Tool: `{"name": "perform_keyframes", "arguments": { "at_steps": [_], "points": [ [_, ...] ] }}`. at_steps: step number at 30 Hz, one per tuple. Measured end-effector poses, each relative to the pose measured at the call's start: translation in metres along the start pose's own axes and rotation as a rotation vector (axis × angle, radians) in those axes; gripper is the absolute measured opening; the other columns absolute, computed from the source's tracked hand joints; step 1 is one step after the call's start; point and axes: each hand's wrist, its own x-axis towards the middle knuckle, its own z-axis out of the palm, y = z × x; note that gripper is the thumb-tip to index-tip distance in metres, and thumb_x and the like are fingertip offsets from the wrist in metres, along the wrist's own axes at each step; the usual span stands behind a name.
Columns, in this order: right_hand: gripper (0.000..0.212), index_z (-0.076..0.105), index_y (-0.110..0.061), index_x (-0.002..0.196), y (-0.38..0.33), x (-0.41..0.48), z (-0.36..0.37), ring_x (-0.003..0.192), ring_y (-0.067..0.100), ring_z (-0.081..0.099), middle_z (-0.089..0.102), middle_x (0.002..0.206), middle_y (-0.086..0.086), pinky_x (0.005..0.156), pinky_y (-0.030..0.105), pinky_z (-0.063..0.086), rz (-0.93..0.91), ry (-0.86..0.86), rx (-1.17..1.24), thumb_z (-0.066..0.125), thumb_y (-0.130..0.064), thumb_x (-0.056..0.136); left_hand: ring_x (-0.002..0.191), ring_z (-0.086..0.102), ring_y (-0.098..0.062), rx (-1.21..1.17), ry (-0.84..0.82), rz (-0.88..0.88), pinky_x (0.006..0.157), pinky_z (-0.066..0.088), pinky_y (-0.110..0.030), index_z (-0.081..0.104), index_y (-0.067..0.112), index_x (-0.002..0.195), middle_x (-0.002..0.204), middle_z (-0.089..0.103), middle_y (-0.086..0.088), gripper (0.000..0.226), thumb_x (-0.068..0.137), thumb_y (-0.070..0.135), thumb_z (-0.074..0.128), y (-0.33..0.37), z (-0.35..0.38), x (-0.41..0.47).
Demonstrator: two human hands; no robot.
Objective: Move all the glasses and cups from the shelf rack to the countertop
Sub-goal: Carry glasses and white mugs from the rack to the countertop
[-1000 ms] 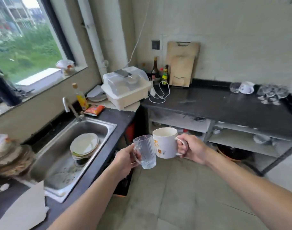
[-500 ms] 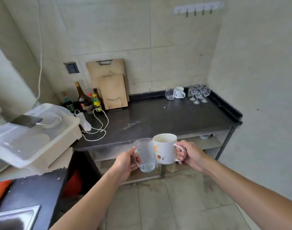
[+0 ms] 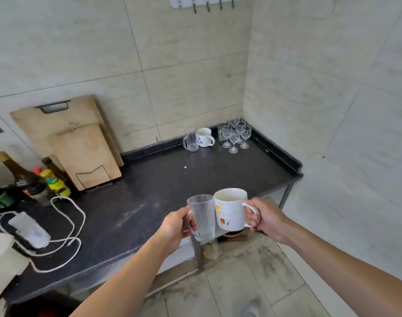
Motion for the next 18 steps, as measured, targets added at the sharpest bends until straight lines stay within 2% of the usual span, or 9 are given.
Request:
{"name": "perform_keyframes", "arguments": {
  "at_steps": [2, 5, 8, 12, 18],
  "points": [
    [0.04, 0.043, -0.016, 0.051, -0.008, 0.039, -0.017, 0.051, 0.019, 0.038, 0.035, 0.052, 0.004, 0.057, 0.033, 0.034, 0.004, -0.002, -0.025, 0.047, -0.021, 0.091, 0.064, 0.055, -0.024, 0.008, 0.003, 0.001, 0.086, 0.049, -0.044, 0.054, 0.014, 0.054, 0.059, 0.061, -0.008, 0.049, 0.099, 0.029, 0.041, 0.013, 0.014, 0.035],
    [0.038, 0.044, -0.02, 0.049, -0.028, 0.095, -0.039, 0.05, 0.018, 0.041, 0.037, 0.052, 0.002, 0.058, 0.033, 0.036, 0.026, -0.028, -0.096, 0.05, -0.026, 0.085, 0.062, 0.054, -0.022, 0.012, 0.022, 0.0, 0.079, 0.049, -0.039, 0.051, 0.017, 0.042, 0.058, 0.06, -0.007, 0.06, 0.1, 0.029, 0.039, 0.037, 0.032, 0.081],
    [0.035, 0.045, -0.022, 0.047, -0.053, 0.147, -0.057, 0.05, 0.017, 0.042, 0.039, 0.05, 0.001, 0.057, 0.033, 0.039, 0.032, -0.047, -0.134, 0.051, -0.03, 0.08, 0.063, 0.053, -0.021, 0.0, 0.052, 0.015, 0.076, 0.05, -0.037, 0.052, 0.018, 0.041, 0.058, 0.06, -0.007, 0.062, 0.101, 0.027, 0.037, 0.066, 0.05, 0.119],
    [0.045, 0.05, -0.024, 0.043, -0.071, 0.206, -0.07, 0.051, 0.016, 0.046, 0.044, 0.049, 0.0, 0.059, 0.034, 0.042, 0.092, -0.063, -0.21, 0.048, -0.028, 0.087, 0.061, 0.052, -0.02, -0.042, 0.081, -0.012, 0.073, 0.048, -0.034, 0.049, 0.015, 0.049, 0.059, 0.058, -0.007, 0.053, 0.1, 0.024, 0.037, 0.087, 0.064, 0.159],
    [0.037, 0.051, -0.018, 0.053, -0.083, 0.288, -0.061, 0.051, 0.015, 0.048, 0.049, 0.051, 0.001, 0.058, 0.033, 0.042, 0.152, -0.05, -0.274, 0.047, -0.026, 0.088, 0.063, 0.053, -0.019, -0.049, 0.126, -0.054, 0.077, 0.046, -0.035, 0.048, 0.016, 0.052, 0.059, 0.057, -0.005, 0.05, 0.1, 0.025, 0.038, 0.113, 0.06, 0.232]
  ]
}}
